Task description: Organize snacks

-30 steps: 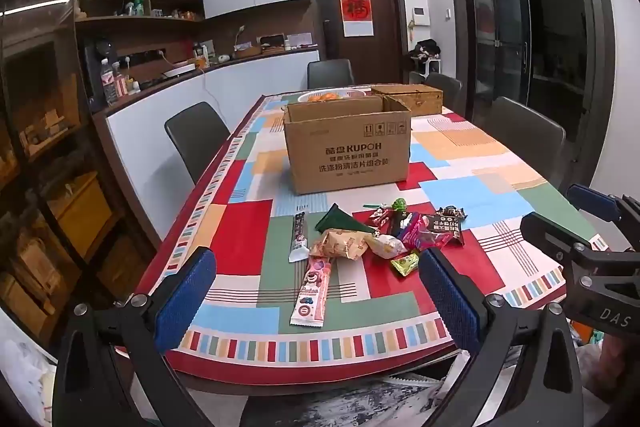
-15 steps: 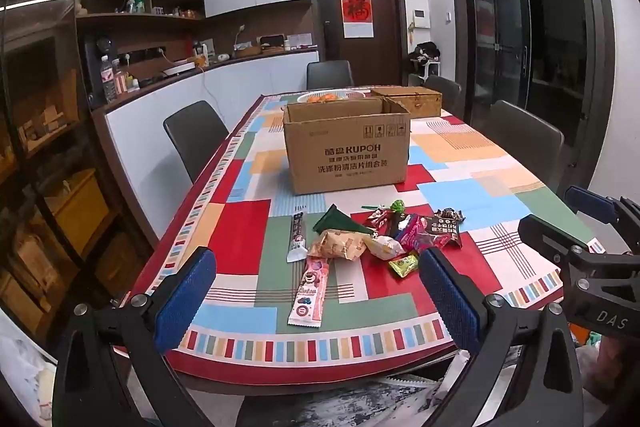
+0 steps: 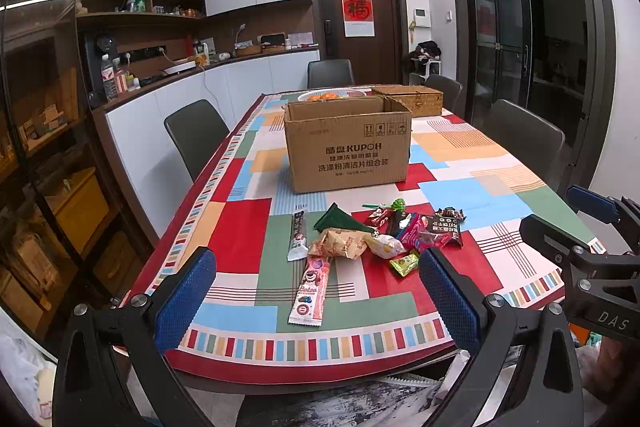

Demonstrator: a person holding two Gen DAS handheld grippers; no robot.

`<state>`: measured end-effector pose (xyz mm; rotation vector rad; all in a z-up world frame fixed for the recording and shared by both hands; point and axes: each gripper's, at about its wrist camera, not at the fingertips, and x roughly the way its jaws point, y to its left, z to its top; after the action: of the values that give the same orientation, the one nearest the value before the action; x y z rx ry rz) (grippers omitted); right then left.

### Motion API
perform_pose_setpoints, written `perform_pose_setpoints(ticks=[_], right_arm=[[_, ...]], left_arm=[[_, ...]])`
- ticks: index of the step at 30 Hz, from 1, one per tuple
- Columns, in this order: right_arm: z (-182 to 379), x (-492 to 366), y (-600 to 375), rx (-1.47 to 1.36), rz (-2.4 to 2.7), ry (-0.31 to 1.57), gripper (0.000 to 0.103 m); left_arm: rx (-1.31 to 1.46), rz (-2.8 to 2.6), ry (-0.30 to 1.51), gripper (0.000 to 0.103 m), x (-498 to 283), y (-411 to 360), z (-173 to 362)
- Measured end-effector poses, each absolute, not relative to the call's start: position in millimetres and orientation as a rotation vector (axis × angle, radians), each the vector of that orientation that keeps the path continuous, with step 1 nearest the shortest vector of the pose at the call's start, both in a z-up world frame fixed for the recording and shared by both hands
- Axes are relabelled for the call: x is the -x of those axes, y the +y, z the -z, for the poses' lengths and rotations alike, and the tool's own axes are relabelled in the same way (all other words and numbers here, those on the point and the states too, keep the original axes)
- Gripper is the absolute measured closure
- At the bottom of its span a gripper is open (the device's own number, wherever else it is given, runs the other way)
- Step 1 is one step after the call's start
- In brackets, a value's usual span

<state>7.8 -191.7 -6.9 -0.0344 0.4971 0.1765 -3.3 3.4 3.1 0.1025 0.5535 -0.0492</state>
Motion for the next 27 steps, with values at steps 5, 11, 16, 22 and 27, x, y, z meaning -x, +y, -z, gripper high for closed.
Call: perform_pose_setpoints(ticks=[5,11,16,22,27], right_arm=[[7.0,-7.9,-191.9,0.035,-0.176,0.496,0.018],[7.1,-7.8,-192.0,0.036,-0.176,0.496,0.018],[7.3,-7.4,-191.4,0.036,-0.176,0.497,0.018],[7.5,-7.4,-191.4,0.036,-0.177,0.496,0.018],[7.6,-7.5,-191.1,0.037,-0.176,0.495,0.018]], left_arm=[[-0.102,0.049,0.555,0.0,2.9,3.7,-1.9],[-0.102,0.048,0.555,0.0,3.0,3.7,-1.5],[-0.101,0.049,0.555,0.0,3.1,3.9,-0.2],[-0.102,0.049,0.556,0.0,3.0,3.9,0.1],[-0.102,0.048,0.556,0.0,2.8,4.0,0.1]])
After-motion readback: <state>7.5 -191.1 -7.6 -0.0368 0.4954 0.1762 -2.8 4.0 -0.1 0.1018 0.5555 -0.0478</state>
